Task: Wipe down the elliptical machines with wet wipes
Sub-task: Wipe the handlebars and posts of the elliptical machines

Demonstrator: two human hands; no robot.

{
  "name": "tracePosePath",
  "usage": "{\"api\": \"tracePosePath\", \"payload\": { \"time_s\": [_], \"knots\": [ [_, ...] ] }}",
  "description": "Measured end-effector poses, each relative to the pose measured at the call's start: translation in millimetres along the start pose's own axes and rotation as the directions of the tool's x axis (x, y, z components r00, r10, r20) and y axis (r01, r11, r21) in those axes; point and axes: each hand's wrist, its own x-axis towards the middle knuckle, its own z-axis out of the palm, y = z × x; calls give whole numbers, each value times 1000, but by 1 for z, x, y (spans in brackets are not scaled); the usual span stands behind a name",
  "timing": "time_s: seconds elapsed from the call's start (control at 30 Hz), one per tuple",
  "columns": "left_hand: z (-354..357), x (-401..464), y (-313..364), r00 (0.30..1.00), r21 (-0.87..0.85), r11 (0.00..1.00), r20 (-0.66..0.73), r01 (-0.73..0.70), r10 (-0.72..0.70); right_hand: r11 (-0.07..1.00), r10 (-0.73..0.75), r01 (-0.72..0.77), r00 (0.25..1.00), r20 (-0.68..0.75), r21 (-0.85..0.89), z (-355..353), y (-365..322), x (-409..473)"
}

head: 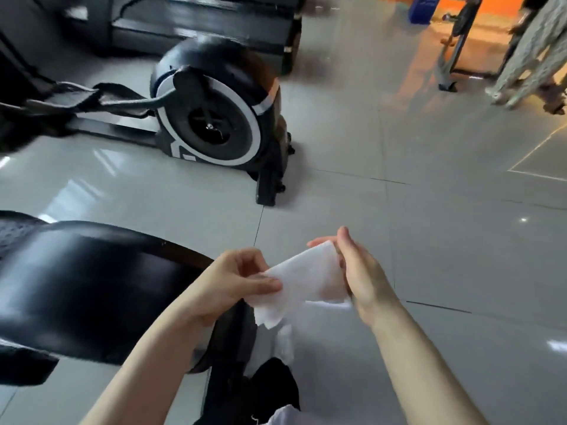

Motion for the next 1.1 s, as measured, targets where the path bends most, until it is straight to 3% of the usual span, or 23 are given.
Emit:
{"api": "tracePosePath", "payload": {
  "time_s": [0.07, 0.27, 0.47, 0.5, 0.57, 0.63, 0.7, 0.77, 0.83, 0.93, 1.0, 1.1],
  "knots": [
    [-14, 33, 5, 991, -52, 998, -131, -33, 26, 997, 61, -55, 992, 109, -49, 9, -18, 42],
    [-101, 148, 31, 969, -205, 976, -245, -76, 24, 977, -125, 147, 981, 147, -156, 37, -95, 186],
    [-182, 185, 50, 918, -400, 910, -391, -109, -62, 938, -160, 268, 895, 415, -218, 117, -179, 297],
    [-192, 189, 51, 878, -448, 883, -469, -140, -99, 924, -171, 303, 874, 454, -235, 134, -187, 312],
    [-212, 202, 50, 730, -537, 800, -655, -267, -195, 875, -189, 393, 815, 547, -284, 174, -195, 345],
    [-233, 217, 58, 595, -522, 787, -762, -329, -257, 814, -234, 494, 761, 606, -306, 212, -201, 367],
    [-264, 231, 63, 477, -502, 781, -825, -371, -303, 750, -286, 606, 657, 698, -263, 258, -211, 385],
    [-303, 247, 78, 404, -514, 742, -845, -431, -350, 711, -299, 674, 547, 782, -200, 300, -231, 410],
    [-341, 265, 97, 290, -492, 706, -871, -510, -397, 744, -237, 651, 465, 853, -148, 337, -259, 441],
    [-394, 283, 140, 127, -382, 699, -912, -604, -389, 773, -74, 601, 402, 913, -202, 389, -313, 495],
    [-431, 290, 166, -30, -282, 699, -917, -658, -398, 763, 73, 596, 308, 949, -252, 430, -350, 522],
    [-473, 293, 193, -292, -79, 788, -902, -611, -317, 828, 233, 494, 127, 964, -265, 485, -382, 543]
  ]
}}
